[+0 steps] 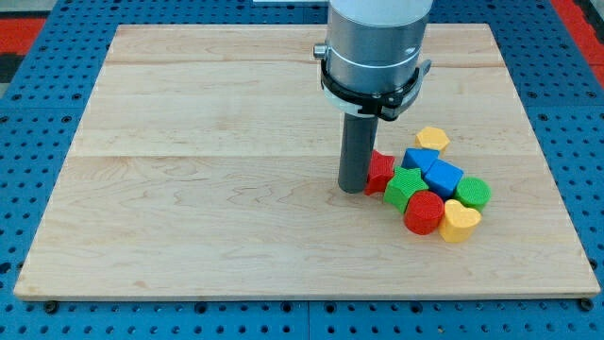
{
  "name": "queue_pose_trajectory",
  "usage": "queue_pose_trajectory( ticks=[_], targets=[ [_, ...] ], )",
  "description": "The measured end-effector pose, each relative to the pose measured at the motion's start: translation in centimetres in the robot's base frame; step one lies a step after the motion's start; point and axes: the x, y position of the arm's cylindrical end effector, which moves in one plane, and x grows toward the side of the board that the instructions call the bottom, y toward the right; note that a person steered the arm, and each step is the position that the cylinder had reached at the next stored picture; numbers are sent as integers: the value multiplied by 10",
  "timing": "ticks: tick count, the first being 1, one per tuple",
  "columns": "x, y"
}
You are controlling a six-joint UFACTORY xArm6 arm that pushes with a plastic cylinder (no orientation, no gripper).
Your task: Separate the blue blocks from the group of blocks
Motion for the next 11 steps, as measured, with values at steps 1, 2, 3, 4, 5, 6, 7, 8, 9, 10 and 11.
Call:
queue_pose_trajectory(
  ticks=[1,2,3,4,5,6,7,8,9,10,11],
  targets=[
    [-1,27],
    [12,3],
    [62,-28],
    [124,17],
    [128,54],
    [127,65],
    [127,68],
    [124,96],
    [108,160],
    [83,167],
    [46,174]
  ],
)
